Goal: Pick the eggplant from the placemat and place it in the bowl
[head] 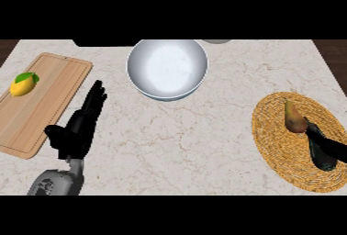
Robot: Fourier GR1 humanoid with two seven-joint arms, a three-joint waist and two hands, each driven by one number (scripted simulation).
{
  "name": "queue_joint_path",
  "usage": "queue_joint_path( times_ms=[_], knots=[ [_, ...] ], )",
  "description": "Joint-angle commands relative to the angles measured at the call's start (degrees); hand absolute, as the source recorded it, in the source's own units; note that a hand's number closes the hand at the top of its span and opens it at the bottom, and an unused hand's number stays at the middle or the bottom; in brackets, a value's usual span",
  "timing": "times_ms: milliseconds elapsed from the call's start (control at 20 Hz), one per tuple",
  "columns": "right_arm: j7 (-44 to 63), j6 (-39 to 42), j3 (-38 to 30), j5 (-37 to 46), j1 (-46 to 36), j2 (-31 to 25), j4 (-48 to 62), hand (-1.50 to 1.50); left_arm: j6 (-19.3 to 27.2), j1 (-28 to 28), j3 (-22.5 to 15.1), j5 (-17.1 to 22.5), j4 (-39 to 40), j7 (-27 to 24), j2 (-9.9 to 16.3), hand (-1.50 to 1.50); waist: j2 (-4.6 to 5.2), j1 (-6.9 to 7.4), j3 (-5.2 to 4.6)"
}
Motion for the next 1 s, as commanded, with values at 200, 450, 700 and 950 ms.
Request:
queue_joint_path(
  times_ms=[200,450,700,950],
  knots=[
    [23.12,4.87,-3.21,3.88,-4.35,-13.49,-4.55,-1.5,-0.78,-1.76,0.19,-0.89,2.16,-0.1,-1.19,0.0,0.21,0.7,-0.04],
    [31.75,13.29,-5.92,-2.93,-9.35,-17.19,-0.02,-1.5,-2.32,0.02,0.49,0.04,-0.25,0.9,-1.08,0.0,0.18,1.11,0.01],
    [37.61,17.28,-0.21,-2.4,-11.4,-15.74,4.69,-1.5,-1.03,-2.19,1.08,-1.77,0.68,0.79,-1.63,0.0,0.32,1.31,0.02],
    [40.35,22.1,1.58,-2.33,-12.65,-15.05,8.12,-1.5,-1.61,-1.64,1.07,-1.92,1.4,0.79,-2.9,0.0,0.29,1.01,0.02]
  ],
)
